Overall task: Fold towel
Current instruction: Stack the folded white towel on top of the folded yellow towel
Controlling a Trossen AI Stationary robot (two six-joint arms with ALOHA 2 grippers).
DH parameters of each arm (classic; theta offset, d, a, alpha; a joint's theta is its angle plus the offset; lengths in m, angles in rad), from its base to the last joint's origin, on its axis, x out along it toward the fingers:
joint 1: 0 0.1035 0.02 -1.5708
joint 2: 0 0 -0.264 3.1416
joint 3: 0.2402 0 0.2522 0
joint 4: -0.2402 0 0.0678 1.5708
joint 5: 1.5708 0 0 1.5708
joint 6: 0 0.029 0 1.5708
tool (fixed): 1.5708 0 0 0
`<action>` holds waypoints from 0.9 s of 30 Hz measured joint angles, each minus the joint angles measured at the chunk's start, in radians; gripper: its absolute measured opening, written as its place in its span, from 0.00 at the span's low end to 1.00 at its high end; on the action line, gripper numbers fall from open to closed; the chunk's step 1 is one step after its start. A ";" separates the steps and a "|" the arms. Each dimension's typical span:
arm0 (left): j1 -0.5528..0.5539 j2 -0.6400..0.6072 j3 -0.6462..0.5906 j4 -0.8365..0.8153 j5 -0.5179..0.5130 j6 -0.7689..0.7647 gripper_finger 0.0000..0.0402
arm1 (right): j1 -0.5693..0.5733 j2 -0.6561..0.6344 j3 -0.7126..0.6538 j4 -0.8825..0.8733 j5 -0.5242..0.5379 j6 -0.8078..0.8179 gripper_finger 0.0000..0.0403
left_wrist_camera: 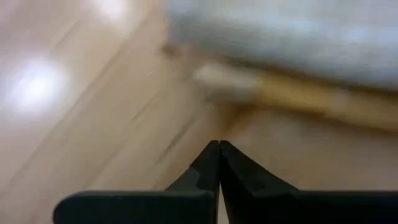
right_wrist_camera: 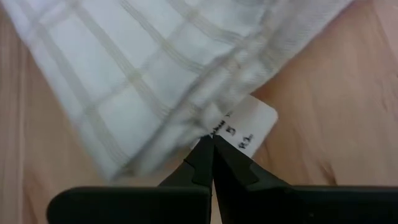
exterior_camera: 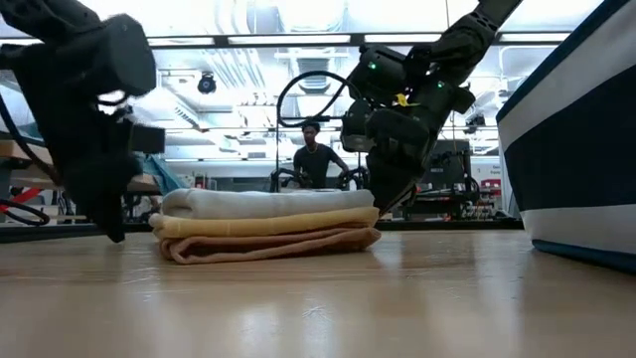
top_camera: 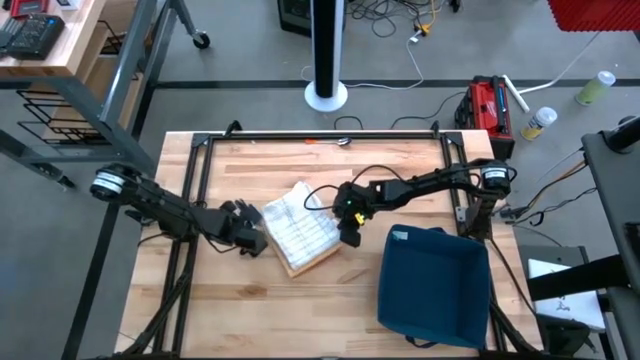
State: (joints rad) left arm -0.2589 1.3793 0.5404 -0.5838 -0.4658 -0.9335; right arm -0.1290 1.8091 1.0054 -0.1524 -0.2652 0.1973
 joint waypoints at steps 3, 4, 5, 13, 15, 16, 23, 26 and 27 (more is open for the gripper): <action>-0.004 -0.027 0.000 -0.038 0.037 -0.037 0.00 | -0.015 -0.002 0.000 -0.022 0.004 -0.011 0.00; -0.008 -0.041 0.000 -0.019 0.061 -0.036 0.00 | -0.021 -0.003 0.000 -0.027 0.003 -0.011 0.00; -0.008 -0.052 0.001 0.007 0.092 -0.027 0.00 | -0.029 -0.004 0.000 -0.029 0.005 -0.011 0.00; -0.008 -0.069 0.000 0.303 0.226 0.120 0.00 | -0.024 -0.005 0.000 -0.028 0.000 -0.014 0.00; -0.004 -0.063 0.000 0.328 0.210 0.132 0.00 | -0.006 -0.005 0.000 -0.021 -0.001 -0.014 0.00; -0.001 -0.061 0.000 0.328 0.195 0.133 0.00 | 0.004 -0.005 0.000 -0.015 -0.001 -0.014 0.00; 0.009 -0.061 0.000 0.261 0.106 0.129 0.00 | 0.073 -0.005 0.000 0.057 -0.005 0.000 0.00; 0.009 -0.072 0.000 0.173 0.088 0.071 0.00 | 0.078 -0.005 0.004 0.058 -0.001 -0.004 0.00; 0.009 -0.077 0.000 0.148 0.089 0.050 0.00 | 0.074 -0.005 0.004 0.054 0.002 -0.006 0.00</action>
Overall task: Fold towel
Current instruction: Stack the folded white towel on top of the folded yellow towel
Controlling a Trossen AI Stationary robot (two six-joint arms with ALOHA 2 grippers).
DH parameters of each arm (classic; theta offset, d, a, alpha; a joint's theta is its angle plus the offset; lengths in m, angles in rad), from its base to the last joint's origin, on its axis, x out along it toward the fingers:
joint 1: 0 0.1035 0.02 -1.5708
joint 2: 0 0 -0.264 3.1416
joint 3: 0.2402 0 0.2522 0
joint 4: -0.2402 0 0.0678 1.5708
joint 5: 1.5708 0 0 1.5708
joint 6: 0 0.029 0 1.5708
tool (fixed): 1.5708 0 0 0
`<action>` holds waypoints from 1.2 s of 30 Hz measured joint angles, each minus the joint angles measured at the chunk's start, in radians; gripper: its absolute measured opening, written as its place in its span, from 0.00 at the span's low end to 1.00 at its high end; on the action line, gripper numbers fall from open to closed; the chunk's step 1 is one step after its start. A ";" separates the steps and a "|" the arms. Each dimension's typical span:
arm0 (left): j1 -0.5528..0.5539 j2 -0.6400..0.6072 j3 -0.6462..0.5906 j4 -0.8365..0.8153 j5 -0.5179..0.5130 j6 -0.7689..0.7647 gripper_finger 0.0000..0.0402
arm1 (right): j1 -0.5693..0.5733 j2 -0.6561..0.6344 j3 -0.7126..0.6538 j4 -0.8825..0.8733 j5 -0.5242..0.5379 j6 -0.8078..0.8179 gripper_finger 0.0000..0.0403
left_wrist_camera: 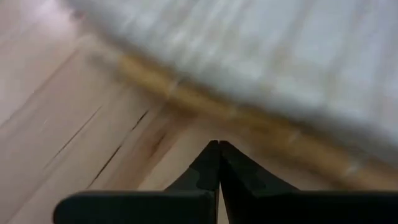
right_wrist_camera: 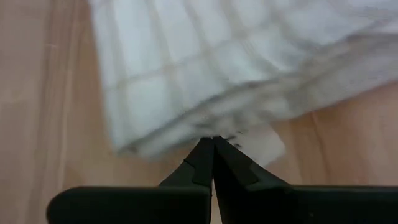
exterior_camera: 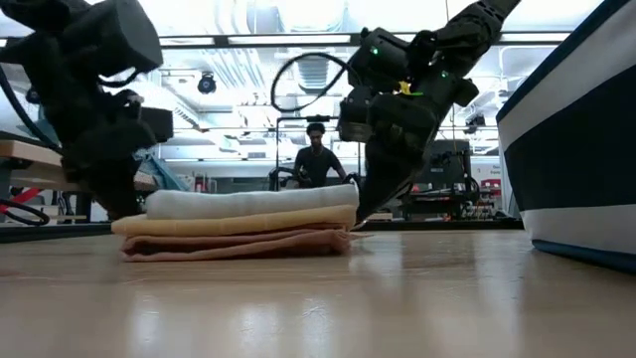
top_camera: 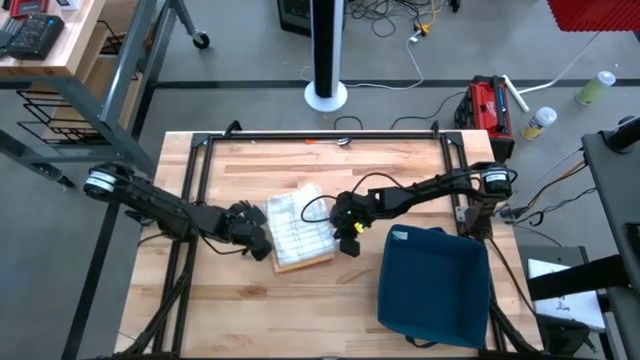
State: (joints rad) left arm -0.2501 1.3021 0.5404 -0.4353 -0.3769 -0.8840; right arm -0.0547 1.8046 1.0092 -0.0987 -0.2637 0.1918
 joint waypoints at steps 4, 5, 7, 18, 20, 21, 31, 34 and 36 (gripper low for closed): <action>-0.001 -0.032 0.007 -0.091 0.026 -0.057 0.00 | -0.037 -0.014 0.000 -0.066 0.003 -0.001 0.00; -0.002 -0.043 0.013 -0.092 0.030 -0.058 0.00 | -0.046 -0.018 0.000 -0.084 0.003 -0.003 0.00; -0.002 -0.071 0.027 -0.079 0.033 -0.044 0.00 | -0.065 -0.028 0.002 -0.131 0.004 -0.006 0.00; 0.000 -0.091 0.100 0.010 0.044 0.033 0.00 | -0.129 -0.003 -0.008 -0.113 0.047 0.038 0.00; 0.000 -0.090 0.118 0.043 0.031 0.060 0.00 | -0.133 0.013 -0.012 -0.043 0.026 0.044 0.00; 0.000 -0.089 0.129 0.069 0.026 0.083 0.00 | -0.135 0.014 -0.020 -0.039 0.003 0.046 0.00; 0.003 0.008 0.164 0.201 -0.025 0.210 0.00 | -0.213 0.018 -0.086 0.205 -0.226 0.190 0.00; 0.004 0.078 0.159 0.197 -0.021 0.204 0.00 | -0.214 0.018 -0.089 0.210 -0.239 0.224 0.00; 0.007 0.124 0.159 0.190 -0.004 0.195 0.00 | -0.215 0.018 -0.089 0.209 -0.240 0.247 0.00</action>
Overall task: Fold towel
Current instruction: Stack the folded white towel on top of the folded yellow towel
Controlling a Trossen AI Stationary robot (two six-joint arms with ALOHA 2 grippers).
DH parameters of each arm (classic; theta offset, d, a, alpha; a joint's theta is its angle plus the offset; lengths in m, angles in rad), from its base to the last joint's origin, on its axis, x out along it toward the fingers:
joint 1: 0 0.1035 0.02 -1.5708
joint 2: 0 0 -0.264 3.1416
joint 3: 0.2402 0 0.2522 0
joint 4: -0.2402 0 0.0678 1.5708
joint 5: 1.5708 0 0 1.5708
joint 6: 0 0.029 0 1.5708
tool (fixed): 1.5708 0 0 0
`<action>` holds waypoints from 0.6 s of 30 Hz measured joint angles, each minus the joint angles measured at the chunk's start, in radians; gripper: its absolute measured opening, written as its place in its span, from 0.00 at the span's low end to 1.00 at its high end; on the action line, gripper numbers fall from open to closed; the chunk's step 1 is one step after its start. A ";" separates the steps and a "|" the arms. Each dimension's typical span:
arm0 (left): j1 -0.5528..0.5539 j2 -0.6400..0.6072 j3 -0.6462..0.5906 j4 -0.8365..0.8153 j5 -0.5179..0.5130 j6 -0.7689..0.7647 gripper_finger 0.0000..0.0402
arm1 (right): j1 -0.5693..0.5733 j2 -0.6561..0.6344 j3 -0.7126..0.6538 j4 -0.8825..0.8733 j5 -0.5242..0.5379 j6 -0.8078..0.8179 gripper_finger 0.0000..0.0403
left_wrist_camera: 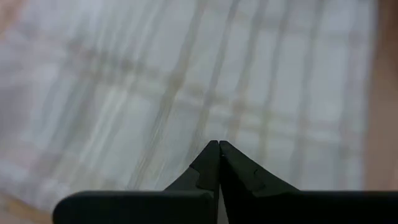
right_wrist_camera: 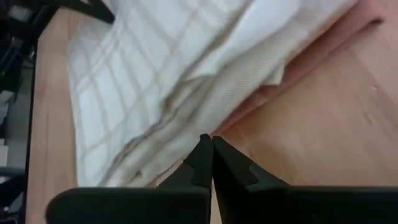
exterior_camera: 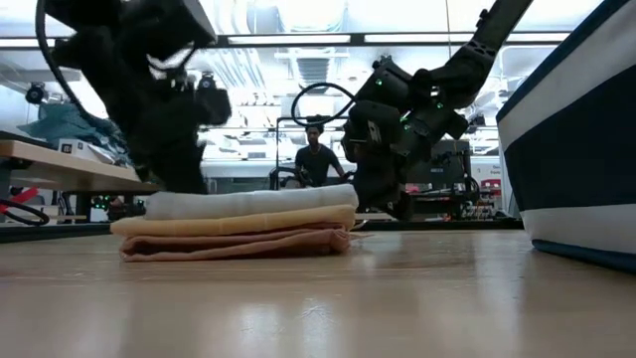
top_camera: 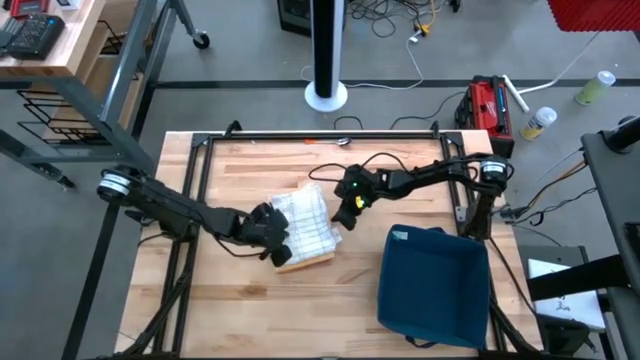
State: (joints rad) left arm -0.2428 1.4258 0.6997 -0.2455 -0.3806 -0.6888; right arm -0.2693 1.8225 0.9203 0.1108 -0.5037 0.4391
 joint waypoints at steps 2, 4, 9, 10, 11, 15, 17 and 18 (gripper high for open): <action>0.004 0.042 0.001 -0.002 0.016 -0.004 0.00 | 0.000 0.000 -0.001 0.000 0.004 0.016 0.02; 0.006 0.076 0.002 -0.018 0.035 -0.014 0.00 | 0.000 0.000 -0.002 0.000 0.003 0.023 0.05; 0.012 0.134 0.007 -0.086 0.059 -0.068 0.00 | 0.002 0.000 -0.002 -0.001 0.003 0.047 0.21; 0.012 0.142 0.007 -0.098 0.059 -0.070 0.00 | 0.002 0.000 -0.002 0.002 0.003 0.070 0.26; 0.012 0.147 0.007 -0.098 0.058 -0.070 0.00 | 0.005 0.000 -0.002 0.003 0.003 0.096 0.30; 0.012 0.150 0.006 -0.095 0.059 -0.060 0.00 | 0.013 0.000 -0.002 0.030 0.005 0.181 0.46; 0.012 0.148 0.005 -0.095 0.060 -0.055 0.00 | 0.015 0.002 -0.002 0.043 0.006 0.206 0.53; 0.012 0.148 0.005 -0.094 0.060 -0.054 0.00 | 0.016 0.007 0.000 0.053 0.005 0.216 0.56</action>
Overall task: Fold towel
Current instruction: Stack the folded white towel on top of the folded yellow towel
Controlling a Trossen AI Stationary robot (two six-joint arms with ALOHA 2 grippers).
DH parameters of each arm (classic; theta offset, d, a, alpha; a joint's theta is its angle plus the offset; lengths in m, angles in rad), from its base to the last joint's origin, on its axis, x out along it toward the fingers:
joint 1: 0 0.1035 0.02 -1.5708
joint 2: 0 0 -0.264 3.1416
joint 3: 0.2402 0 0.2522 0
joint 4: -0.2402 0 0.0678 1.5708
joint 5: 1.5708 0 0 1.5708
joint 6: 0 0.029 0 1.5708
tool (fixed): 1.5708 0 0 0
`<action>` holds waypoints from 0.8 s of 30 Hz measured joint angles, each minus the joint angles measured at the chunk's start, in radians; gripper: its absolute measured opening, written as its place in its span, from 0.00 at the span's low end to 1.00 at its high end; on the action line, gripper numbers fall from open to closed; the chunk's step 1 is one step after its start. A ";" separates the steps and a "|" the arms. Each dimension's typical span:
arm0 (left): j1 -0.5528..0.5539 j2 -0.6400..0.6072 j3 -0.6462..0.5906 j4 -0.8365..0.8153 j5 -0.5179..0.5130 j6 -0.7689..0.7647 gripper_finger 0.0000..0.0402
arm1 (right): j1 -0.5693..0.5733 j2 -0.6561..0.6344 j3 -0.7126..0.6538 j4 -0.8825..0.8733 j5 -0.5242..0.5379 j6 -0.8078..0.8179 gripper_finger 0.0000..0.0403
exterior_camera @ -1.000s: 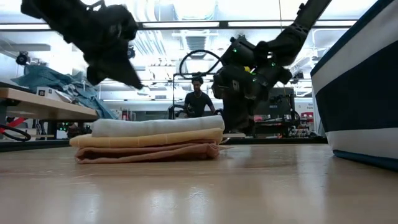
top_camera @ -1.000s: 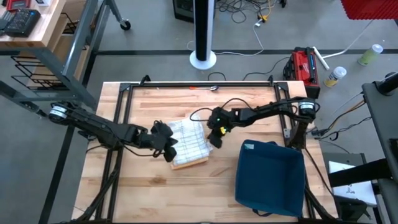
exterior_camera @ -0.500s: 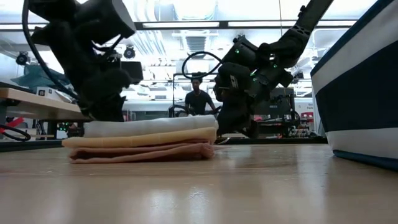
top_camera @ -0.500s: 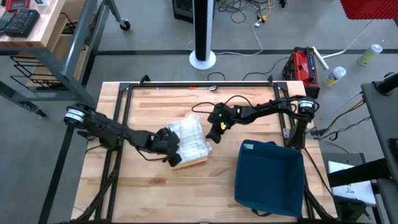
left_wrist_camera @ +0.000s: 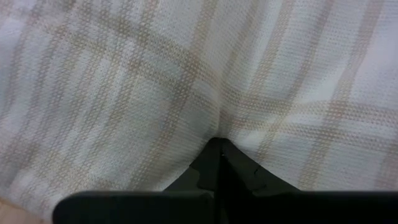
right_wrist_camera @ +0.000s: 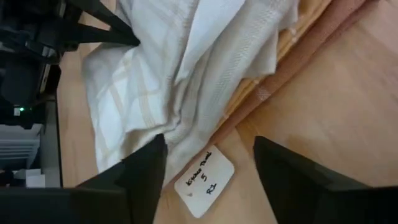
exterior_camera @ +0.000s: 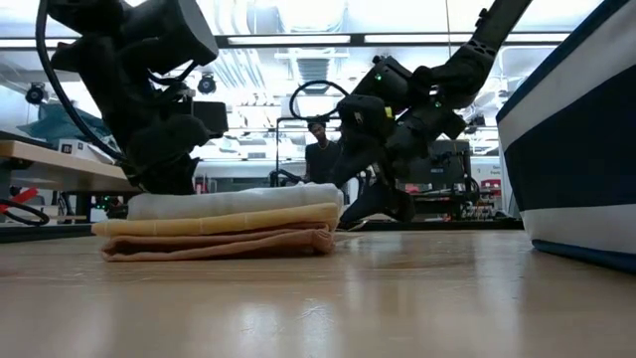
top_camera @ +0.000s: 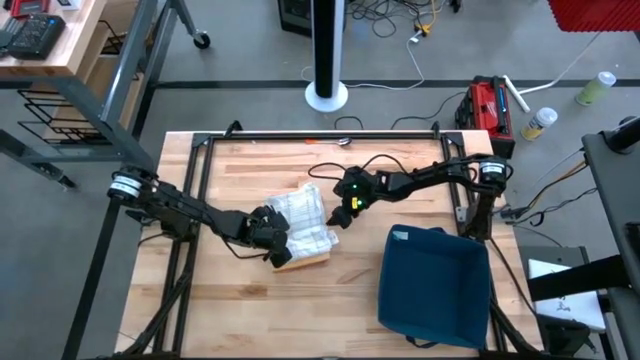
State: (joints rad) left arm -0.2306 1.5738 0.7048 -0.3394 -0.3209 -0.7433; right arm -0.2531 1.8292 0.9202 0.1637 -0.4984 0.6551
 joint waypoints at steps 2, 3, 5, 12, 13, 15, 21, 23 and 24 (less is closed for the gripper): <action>0.000 0.000 -0.001 0.001 0.001 0.003 0.00 | 0.003 0.002 0.002 0.002 0.001 0.005 0.61; 0.000 0.000 -0.001 0.001 0.002 0.003 0.00 | 0.004 0.002 0.002 0.002 0.002 -0.001 0.62; 0.000 0.000 -0.003 0.004 0.002 0.007 0.00 | 0.010 0.014 0.003 0.027 0.001 -0.016 0.65; 0.000 0.000 -0.005 0.018 -0.005 0.028 0.00 | 0.018 0.050 0.004 0.063 0.002 -0.029 0.64; 0.000 0.000 -0.005 0.018 -0.006 0.028 0.00 | 0.018 0.052 0.003 0.055 0.002 -0.039 0.64; 0.000 0.000 -0.005 0.020 -0.006 0.028 0.00 | 0.018 0.052 0.002 0.056 0.002 -0.051 0.63; -0.003 0.000 0.000 0.042 -0.071 0.031 0.00 | 0.020 0.052 0.004 0.058 0.002 -0.065 0.61; -0.002 -0.001 0.013 0.039 -0.089 0.041 0.00 | 0.020 0.052 0.006 0.058 0.002 -0.073 0.61; -0.002 -0.001 0.022 0.033 -0.089 0.047 0.00 | 0.019 0.052 0.006 0.058 0.002 -0.083 0.60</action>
State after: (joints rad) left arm -0.2322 1.5732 0.7269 -0.3068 -0.4102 -0.6967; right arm -0.2337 1.8812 0.9264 0.2213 -0.4965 0.5721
